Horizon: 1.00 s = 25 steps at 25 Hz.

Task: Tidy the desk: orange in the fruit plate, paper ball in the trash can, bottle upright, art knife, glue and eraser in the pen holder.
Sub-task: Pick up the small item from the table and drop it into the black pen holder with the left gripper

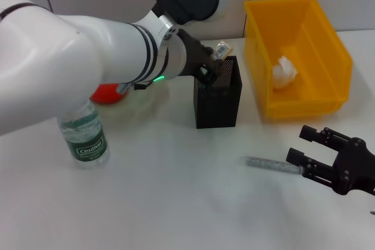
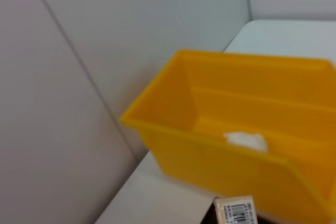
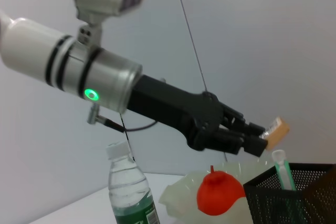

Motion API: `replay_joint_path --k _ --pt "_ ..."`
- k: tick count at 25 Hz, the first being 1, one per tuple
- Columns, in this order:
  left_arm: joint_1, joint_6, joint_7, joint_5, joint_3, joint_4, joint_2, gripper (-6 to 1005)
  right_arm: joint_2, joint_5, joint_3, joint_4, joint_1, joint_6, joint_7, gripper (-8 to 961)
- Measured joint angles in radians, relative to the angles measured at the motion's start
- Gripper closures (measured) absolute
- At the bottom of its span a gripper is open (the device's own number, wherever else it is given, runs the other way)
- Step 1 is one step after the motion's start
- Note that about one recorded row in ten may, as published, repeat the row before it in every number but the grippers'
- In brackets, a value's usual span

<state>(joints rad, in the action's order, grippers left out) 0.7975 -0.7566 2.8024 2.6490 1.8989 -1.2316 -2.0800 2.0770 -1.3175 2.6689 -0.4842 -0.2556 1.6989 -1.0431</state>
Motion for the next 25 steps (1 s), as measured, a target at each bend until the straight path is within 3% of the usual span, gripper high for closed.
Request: replay_joint_path --k 8,25 --pt "0.035 0.081 0.0 -0.027 0.004 0.109 0.0 699 0.0 -0.004 0.005 0.007 0.006 0.009 0.0 262" --pt "0.037 0.108 0.002 -0.062 0.032 0.151 0.0 673 0.001 -0.008 0.005 0.01 -0.001 0.003 0.0 262"
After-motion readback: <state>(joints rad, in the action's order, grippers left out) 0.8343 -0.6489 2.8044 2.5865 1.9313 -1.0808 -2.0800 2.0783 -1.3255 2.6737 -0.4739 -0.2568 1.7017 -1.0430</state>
